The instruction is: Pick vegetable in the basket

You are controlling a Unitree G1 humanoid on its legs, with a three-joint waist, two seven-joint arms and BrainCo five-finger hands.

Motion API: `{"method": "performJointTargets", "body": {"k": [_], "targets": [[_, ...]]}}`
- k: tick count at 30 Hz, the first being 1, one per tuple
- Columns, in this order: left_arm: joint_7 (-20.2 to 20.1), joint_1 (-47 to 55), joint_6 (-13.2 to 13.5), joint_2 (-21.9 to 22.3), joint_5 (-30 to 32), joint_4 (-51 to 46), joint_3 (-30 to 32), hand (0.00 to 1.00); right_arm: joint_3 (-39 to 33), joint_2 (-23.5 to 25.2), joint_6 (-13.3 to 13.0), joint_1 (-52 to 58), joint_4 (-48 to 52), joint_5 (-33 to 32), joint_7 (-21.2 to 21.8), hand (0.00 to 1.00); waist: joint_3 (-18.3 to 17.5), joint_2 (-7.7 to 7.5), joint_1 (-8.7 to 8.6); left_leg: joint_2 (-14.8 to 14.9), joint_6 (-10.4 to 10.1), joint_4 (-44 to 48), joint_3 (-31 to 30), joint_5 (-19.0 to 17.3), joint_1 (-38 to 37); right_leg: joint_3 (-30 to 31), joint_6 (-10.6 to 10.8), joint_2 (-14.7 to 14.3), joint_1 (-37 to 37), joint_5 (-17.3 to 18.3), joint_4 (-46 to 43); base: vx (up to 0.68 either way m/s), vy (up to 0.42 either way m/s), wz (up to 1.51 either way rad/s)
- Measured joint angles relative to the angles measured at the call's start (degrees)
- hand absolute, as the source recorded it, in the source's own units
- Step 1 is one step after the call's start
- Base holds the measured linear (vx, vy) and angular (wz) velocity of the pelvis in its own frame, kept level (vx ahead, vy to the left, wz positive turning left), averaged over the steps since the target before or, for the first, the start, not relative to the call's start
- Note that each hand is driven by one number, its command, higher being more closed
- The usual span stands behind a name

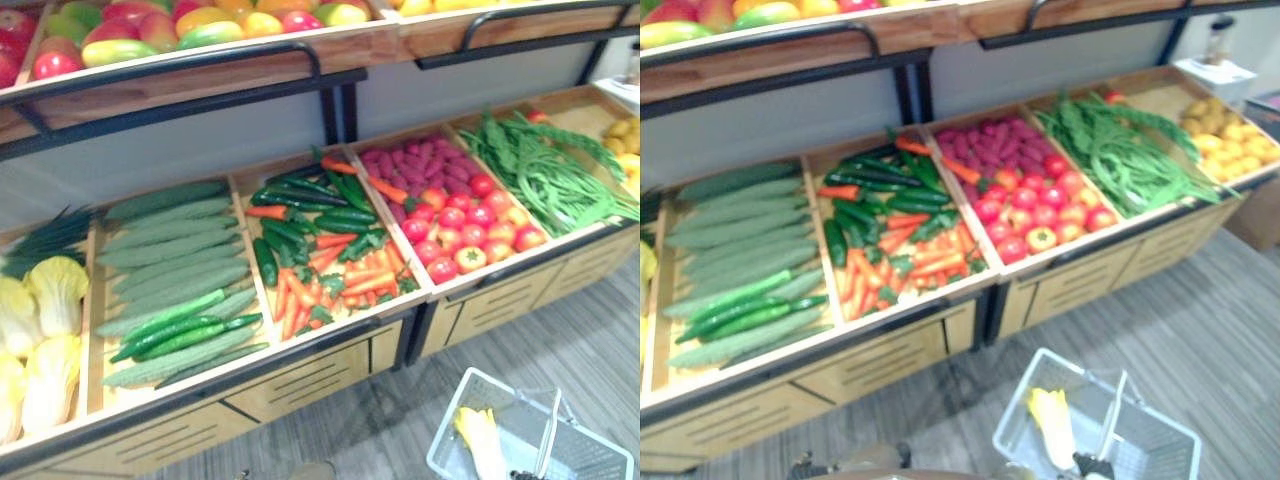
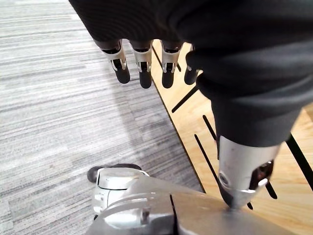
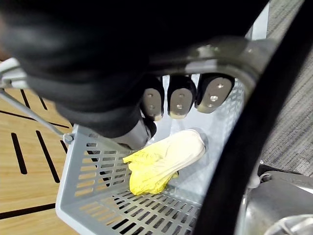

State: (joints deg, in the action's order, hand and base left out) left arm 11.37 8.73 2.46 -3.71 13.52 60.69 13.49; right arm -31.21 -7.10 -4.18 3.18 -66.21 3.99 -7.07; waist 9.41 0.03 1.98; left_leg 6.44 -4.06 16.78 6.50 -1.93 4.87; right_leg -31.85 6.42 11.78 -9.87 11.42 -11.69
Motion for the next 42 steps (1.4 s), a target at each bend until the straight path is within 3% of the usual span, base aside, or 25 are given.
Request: {"method": "performJointTargets", "body": {"k": [4, 5, 9, 12, 18, 20, 23, 24, 25, 27, 29, 33, 34, 35, 37, 38, 42], "targets": [[0.7, 0.0, 0.0, -0.2, 0.0, 0.0, 0.3, 0.00, -1.4, 0.2, 0.4, 0.7, 0.0, -0.1, 0.0, 1.00, 0.0, -0.03, -0.01, 3.2, 1.9, 2.7, 18.9, 1.0, -0.1, -5.0, -0.5, -0.3, -4.9, -0.4, 2.7, 0.08, -0.102, 0.43], [0.7, -0.1, 0.0, -0.3, 0.0, 0.0, 0.3, 0.00, -1.7, 0.3, 0.4, 0.7, 0.0, -0.2, 0.0, 1.00, 0.0, -0.06, -0.05, 3.1, 2.3, 2.2, 20.4, 1.2, -0.1, -5.5, -0.5, -0.3, -5.0, -0.4, 2.8, 0.06, -0.005, 0.41], [0.4, -1.7, -0.3, -0.4, 0.4, 0.4, 0.2, 0.00, -2.5, 0.9, 0.5, 0.7, 0.0, -0.3, -0.1, 1.00, 0.2, -0.35, -0.26, -0.6, 4.3, -8.7, 22.2, 4.2, -1.4, -7.4, 0.4, 0.0, -3.4, -0.8, 4.0, 0.04, 0.052, 0.39], [-0.3, -2.0, -0.4, -0.8, 0.3, 0.4, 0.3, 0.00, -3.3, 1.9, 0.5, -0.1, 0.1, -0.4, -0.2, 1.00, 0.4, -0.68, -0.20, -1.9, 3.3, -12.9, 24.8, 7.0, -2.6, -7.8, 0.5, 0.0, -3.5, -2.0, 5.5, -0.06, 0.074, 0.11], [-0.5, -1.5, -0.6, -0.6, 0.4, 0.9, 0.4, 0.00, -3.3, 2.1, 0.4, -0.4, 0.2, -0.4, -0.3, 1.00, 0.6, -0.34, -0.59, -3.0, 3.5, -20.4, 25.9, 7.2, -7.5, -6.5, 0.6, -0.2, -3.4, -1.1, 4.3, -0.10, 0.080, -0.13], [-0.6, -1.5, -0.6, -1.0, 0.4, 1.0, 0.3, 0.00, -3.4, 2.0, 0.4, -0.3, 0.8, -0.4, -0.5, 1.00, 0.7, -1.07, -0.91, -4.8, 4.8, -21.7, 27.6, 6.0, -8.5, -6.3, 1.3, 3.5, -1.2, 2.9, -3.1, -0.08, 0.140, 0.08], [-0.6, -1.4, -0.6, -1.8, 0.4, 1.0, -0.3, 0.00, -4.0, 1.4, 0.4, 0.4, 0.1, -0.4, -0.5, 1.00, 0.7, -2.95, -0.82, -5.7, 5.4, -18.7, 32.2, 4.0, -8.9, -5.8, 2.5, 8.2, 0.5, 5.1, -8.4, 0.02, 0.131, 0.06], [-0.5, -1.0, -0.7, -2.1, 0.4, 1.4, -0.3, 0.00, -4.5, 1.1, 0.4, 0.4, 0.2, -0.4, -0.5, 1.00, 0.7, -2.93, -0.48, -5.7, 6.6, -17.3, 32.2, 2.1, -8.0, -3.2, 2.3, 9.4, 2.2, 4.9, -13.5, 0.04, 0.061, -0.05], [-0.5, -1.1, -1.1, -2.1, 0.4, 2.5, -0.7, 0.00, -4.6, 1.0, 0.4, -0.1, 0.8, -0.7, -0.6, 1.00, 1.0, -2.75, -0.76, -5.8, 7.2, -18.0, 31.8, 1.7, -8.2, 1.2, -0.2, 10.0, 5.3, 3.0, -18.7, 0.02, 0.074, 0.06], [-0.5, -1.5, -1.3, -2.6, 0.4, 2.6, -1.9, 0.00, -6.7, 1.4, 0.7, -0.7, 0.8, -2.2, -1.3, 1.00, 1.2, -1.88, -1.61, -5.0, 6.8, -18.9, 30.2, 2.0, -9.0, 4.7, -1.5, 9.4, 7.0, 3.4, -19.4, 0.02, 0.084, 0.35], [-0.5, -1.6, -1.3, -2.9, 0.4, 2.6, -1.9, 0.00, -7.0, 1.5, 0.8, -0.7, 0.4, -2.9, -1.4, 1.00, 1.5, -2.47, -1.37, -4.9, 6.5, -19.1, 29.1, 2.2, -8.4, 7.2, -1.6, 9.2, 7.7, 3.4, -15.6, -0.01, 0.024, 0.33], [-0.5, -2.8, -1.2, -3.2, 0.4, 2.1, -1.4, 0.00, -9.6, 1.7, 1.1, -0.7, -0.2, -2.9, -1.3, 1.00, 0.7, -3.71, -1.39, -4.9, 4.6, -19.2, 27.1, 3.4, -5.3, 15.5, 0.4, 6.7, 9.7, 1.9, -4.3, 0.00, -0.047, 0.47], [-0.4, -2.8, -1.1, -3.2, 0.4, 2.0, -0.3, 0.00, -10.2, 1.8, 1.3, -0.7, -0.3, -2.9, -1.2, 1.00, 0.5, -3.67, -1.45, -4.9, 3.8, -19.7, 26.5, 4.0, -4.9, 15.9, 2.7, 6.0, 9.5, 0.5, -2.9, 0.01, -0.081, 0.47], [-0.4, -2.8, -1.0, -2.2, 0.4, 2.0, 0.5, 0.00, -11.3, 1.8, 1.5, -0.4, -0.6, -2.9, -1.3, 1.00, 0.1, -3.03, -1.50, -4.6, 2.1, -22.0, 25.7, 5.3, -5.1, 15.0, 3.4, 4.7, 8.9, -0.1, -1.1, 0.01, -0.082, 0.42], [-0.4, -2.2, -0.9, -1.3, 0.4, 2.0, 1.0, 0.00, -11.2, 1.8, 1.6, -0.3, -1.0, -2.9, -1.4, 1.00, -0.5, -1.57, -1.38, -3.4, 1.2, -22.7, 25.8, 6.1, -4.8, 14.6, 3.2, 3.0, 8.2, -0.2, 1.1, 0.04, -0.079, 0.18], [-0.4, -1.6, -0.9, -0.7, 0.4, 2.0, 1.6, 0.00, -11.1, 1.8, 1.6, -0.3, -1.1, -2.9, -1.4, 1.00, -0.7, -0.89, -1.06, -2.6, 1.3, -22.7, 25.8, 6.3, -5.0, 14.5, 2.7, 1.9, 7.6, -0.5, 2.4, 0.06, -0.080, -0.02], [-0.4, -1.7, -0.5, -0.9, 0.4, 2.0, 1.4, 0.00, -10.6, 2.2, 1.6, 0.7, -1.2, -2.9, -1.3, 1.00, -1.5, -0.57, -0.40, -0.9, 1.7, -22.7, 25.8, 8.0, -5.9, 14.1, 1.8, -0.1, 5.7, -2.9, 4.9, 0.11, -0.069, -0.12]]}}
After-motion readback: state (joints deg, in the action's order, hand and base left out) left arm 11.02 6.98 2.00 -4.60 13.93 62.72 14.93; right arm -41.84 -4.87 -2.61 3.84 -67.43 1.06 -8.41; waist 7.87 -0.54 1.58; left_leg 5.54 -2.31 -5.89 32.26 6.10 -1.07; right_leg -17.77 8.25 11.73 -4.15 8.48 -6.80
